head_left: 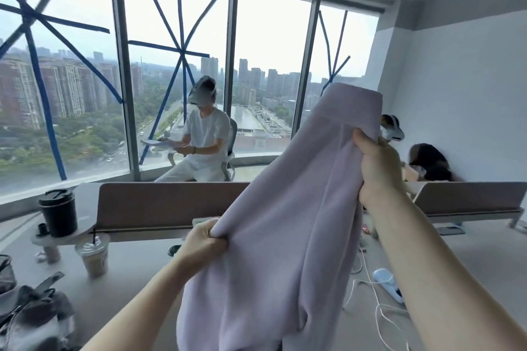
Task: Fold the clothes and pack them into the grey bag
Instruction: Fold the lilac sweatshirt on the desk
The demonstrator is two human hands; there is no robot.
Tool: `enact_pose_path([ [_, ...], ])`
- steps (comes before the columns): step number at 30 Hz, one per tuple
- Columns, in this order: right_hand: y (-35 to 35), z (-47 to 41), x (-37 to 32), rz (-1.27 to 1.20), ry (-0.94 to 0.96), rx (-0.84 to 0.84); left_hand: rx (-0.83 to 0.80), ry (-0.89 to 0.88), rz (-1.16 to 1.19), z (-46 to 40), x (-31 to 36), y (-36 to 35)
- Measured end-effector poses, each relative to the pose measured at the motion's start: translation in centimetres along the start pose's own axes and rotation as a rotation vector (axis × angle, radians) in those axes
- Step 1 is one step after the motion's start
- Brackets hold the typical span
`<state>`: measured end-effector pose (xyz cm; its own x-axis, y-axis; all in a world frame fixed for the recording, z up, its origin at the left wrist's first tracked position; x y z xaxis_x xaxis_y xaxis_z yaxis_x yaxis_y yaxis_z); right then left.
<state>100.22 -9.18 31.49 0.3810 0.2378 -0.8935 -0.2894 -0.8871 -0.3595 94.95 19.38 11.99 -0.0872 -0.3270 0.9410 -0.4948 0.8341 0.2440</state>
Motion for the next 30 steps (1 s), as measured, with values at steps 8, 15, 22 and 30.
enact_pose_path([
  [8,2.9,-1.0,6.5,0.131,-0.182,0.182,-0.090,-0.123,-0.331,0.6,-3.5,1.1],
  [15,5.9,0.4,12.3,0.227,-0.254,0.269,-0.396,0.042,-0.228,1.9,-6.9,1.3],
  [22,10.0,0.7,15.0,0.227,-0.348,0.320,-0.717,0.321,-0.230,0.8,-8.4,2.1],
  [30,15.0,1.5,29.8,0.599,-0.468,0.249,-0.642,0.481,-0.452,0.1,-15.6,-2.1],
])
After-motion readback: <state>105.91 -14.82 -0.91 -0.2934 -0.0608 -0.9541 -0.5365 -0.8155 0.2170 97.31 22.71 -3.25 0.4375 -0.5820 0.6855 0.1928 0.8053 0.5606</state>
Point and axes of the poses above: each hand's wrist, its own z-axis away from the middle knuckle, its own y-axis out of the back of the hand, x = y × z, the point moved 4 cm from there along -z, towards the middle knuckle, and after that the axes turned 13 degrees about x, right-handed, at the moved point
